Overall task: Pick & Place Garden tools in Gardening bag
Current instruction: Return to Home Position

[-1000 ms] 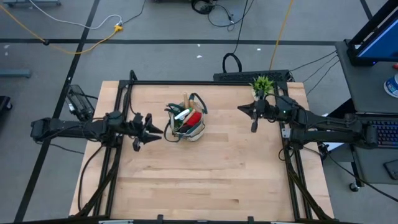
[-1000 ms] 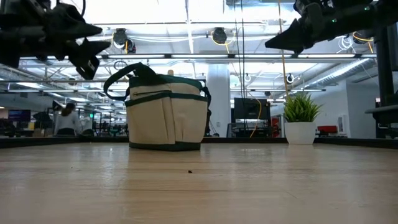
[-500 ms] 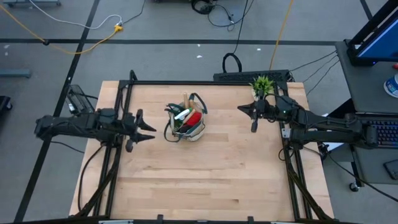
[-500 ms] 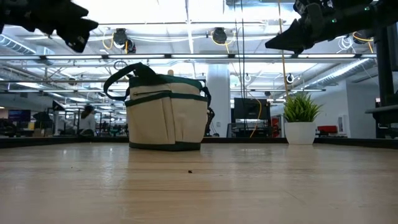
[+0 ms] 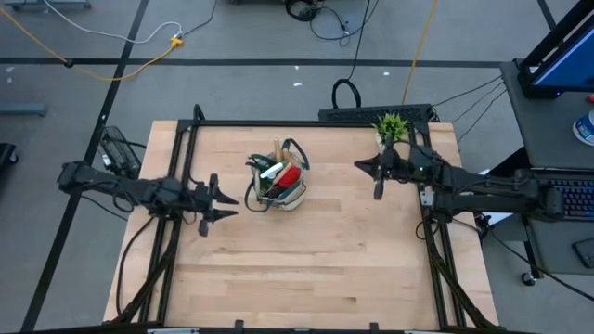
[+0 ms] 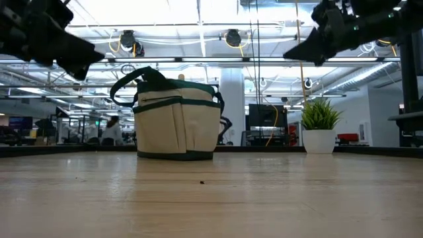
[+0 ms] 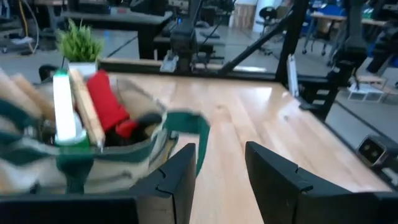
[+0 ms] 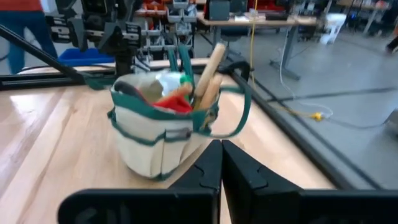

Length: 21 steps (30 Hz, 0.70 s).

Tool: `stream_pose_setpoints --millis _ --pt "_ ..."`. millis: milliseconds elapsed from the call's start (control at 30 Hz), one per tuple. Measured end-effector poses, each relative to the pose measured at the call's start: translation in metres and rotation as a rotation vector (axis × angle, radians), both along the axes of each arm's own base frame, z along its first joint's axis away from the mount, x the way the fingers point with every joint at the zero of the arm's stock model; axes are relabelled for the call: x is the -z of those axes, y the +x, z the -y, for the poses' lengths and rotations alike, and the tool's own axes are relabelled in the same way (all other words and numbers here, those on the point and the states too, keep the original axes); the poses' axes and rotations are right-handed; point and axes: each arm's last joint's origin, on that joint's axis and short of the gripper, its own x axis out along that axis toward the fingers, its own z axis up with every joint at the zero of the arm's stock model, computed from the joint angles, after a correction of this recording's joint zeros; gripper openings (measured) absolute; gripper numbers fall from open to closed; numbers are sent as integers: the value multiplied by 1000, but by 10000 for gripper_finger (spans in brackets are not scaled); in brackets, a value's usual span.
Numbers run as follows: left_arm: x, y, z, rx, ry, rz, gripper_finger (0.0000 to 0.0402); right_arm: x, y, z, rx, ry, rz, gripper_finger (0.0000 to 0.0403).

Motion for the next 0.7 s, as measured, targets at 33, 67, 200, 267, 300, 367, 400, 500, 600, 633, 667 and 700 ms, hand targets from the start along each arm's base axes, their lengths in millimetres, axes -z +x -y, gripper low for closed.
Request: stream_pose_setpoints --millis 33,67,200,267,300,367,400,500,600,633,667,700 --pt "3 0 0 -2 -1 -8 145 5 0 0 2 16 -5 0" --pt "5 -1 0 -5 0 -8 145 9 -1 0 4 32 -3 0" --pt "4 -6 0 -3 -1 -4 145 31 -6 -2 12 64 26 0" --pt "5 -9 -1 -3 0 -8 145 40 -11 -2 23 61 63 0" --pt "5 -11 -1 -2 0 -10 145 44 -14 -2 30 65 89 0" --pt "5 -15 -2 -1 -1 -4 145 52 -21 -2 43 81 123 0" --pt "4 -17 -3 1 5 4 145 56 -25 -3 48 87 131 0" --pt "4 -21 -3 4 31 17 145 66 -32 -5 44 121 132 0" --pt "5 -25 -4 5 35 6 145 69 -36 -7 12 143 126 0" --pt "7 -26 -4 4 26 -7 145 67 -38 -7 16 148 141 0" --pt "8 -27 -4 4 21 -17 145 64 -39 -7 22 147 161 0" --pt "8 -27 -5 6 17 -20 145 61 -41 -7 27 140 183 0"
